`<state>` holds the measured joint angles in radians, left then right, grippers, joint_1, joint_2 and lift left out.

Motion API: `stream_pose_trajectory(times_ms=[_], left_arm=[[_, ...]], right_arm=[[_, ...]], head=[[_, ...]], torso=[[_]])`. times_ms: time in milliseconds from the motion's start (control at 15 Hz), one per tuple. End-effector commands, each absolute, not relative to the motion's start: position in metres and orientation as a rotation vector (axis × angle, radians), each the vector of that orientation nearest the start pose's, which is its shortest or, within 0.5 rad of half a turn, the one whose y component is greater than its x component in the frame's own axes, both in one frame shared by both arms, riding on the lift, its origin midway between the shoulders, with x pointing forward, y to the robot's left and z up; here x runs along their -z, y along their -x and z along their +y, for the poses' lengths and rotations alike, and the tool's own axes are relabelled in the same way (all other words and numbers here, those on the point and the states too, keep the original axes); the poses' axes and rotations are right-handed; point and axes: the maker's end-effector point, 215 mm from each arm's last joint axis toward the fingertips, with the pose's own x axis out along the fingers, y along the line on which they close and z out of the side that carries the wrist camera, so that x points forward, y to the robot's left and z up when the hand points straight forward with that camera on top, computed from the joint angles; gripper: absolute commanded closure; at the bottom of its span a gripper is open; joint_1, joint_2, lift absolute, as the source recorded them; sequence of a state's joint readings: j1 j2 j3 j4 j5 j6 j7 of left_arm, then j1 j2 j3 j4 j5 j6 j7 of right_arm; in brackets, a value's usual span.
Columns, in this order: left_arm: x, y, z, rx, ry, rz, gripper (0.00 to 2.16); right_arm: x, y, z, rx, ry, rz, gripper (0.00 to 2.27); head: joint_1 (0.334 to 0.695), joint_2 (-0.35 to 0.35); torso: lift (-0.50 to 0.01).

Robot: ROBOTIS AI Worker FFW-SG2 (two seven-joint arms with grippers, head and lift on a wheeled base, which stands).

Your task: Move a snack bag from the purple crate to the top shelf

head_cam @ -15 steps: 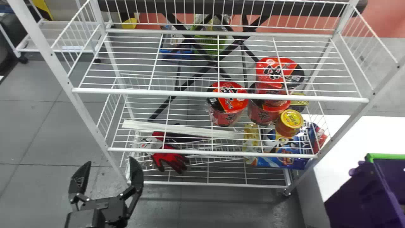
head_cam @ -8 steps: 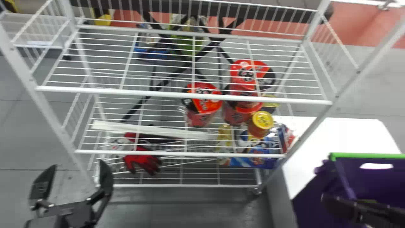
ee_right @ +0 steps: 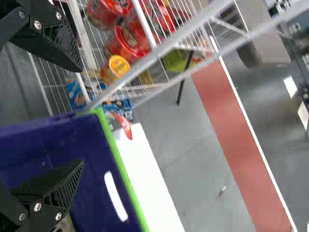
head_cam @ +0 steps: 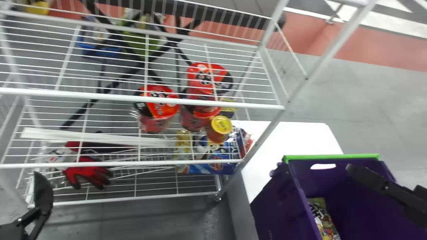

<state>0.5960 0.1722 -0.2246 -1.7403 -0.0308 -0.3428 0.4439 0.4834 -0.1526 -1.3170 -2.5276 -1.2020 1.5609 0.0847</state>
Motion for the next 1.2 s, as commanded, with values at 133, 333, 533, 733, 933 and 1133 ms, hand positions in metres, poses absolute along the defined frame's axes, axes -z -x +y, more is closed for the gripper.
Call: stream_pose_trajectory(times_ms=[133, 333, 533, 733, 933, 1133], left_arm=[[0.447, -0.366, 0.222, -0.151, -0.076, 0.094, 0.10], [0.448, -0.368, 0.221, -0.149, -0.075, 0.094, 0.10], [0.448, -0.367, 0.221, -0.150, -0.076, 0.096, 0.10], [0.450, -0.366, 0.224, -0.158, -0.077, 0.097, 0.10], [0.451, -0.367, 0.228, -0.164, -0.073, 0.095, 0.10], [0.449, -0.366, 0.227, -0.165, -0.068, 0.085, 0.10]], right_arm=[[0.325, -0.228, -0.519, 0.285, -0.483, 0.709, 0.15], [0.395, -0.199, -0.535, 0.387, -0.477, 0.894, 0.14], [0.466, -0.178, -0.541, 0.420, -0.466, 1.098, 0.16], [0.520, -0.158, -0.552, 0.451, -0.465, 1.266, 0.16], [0.547, -0.132, -0.559, 0.493, -0.378, 1.386, 0.15], [0.569, -0.097, -0.571, 0.536, -0.271, 1.521, 0.15]], head=[[0.695, -0.350], [0.695, -0.350], [0.695, -0.350], [0.695, -0.350], [0.695, -0.350], [0.695, -0.350]], torso=[[-0.452], [-0.452], [-0.452], [-0.452], [-0.452], [-0.452]])
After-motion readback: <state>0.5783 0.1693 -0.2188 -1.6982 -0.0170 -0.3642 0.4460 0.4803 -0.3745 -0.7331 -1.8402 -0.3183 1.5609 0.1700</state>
